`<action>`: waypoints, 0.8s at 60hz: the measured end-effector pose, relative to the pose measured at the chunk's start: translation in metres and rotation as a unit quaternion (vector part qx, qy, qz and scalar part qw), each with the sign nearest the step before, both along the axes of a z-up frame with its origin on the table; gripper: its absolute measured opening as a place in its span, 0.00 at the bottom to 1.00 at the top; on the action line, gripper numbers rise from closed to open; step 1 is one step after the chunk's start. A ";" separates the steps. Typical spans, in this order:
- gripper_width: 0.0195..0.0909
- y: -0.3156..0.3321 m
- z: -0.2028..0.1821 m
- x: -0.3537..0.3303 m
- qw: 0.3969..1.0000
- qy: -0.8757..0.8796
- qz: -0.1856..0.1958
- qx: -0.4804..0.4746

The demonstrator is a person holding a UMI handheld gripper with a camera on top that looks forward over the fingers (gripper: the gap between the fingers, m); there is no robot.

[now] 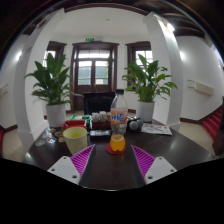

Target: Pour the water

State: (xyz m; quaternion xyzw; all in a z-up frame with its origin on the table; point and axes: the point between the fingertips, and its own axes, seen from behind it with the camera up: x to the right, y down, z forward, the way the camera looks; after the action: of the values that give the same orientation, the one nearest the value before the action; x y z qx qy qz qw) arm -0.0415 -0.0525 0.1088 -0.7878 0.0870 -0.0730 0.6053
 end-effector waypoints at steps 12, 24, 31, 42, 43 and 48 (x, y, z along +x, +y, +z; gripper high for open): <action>0.67 -0.047 0.063 -0.016 0.999 0.007 0.026 0.044; 0.67 -0.074 0.098 -0.031 0.998 -0.010 0.044 0.049; 0.67 -0.087 0.114 -0.039 0.997 -0.010 0.049 0.058; 0.67 -0.104 0.126 -0.044 0.997 -0.019 0.050 0.060; 0.67 -0.105 0.126 -0.044 0.997 -0.021 0.051 0.060; 0.67 -0.106 0.128 -0.044 0.996 -0.026 0.053 0.066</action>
State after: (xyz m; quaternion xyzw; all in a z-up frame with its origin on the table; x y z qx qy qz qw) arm -0.0859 -0.1580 0.2369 -0.7476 0.0338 -0.0551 0.6610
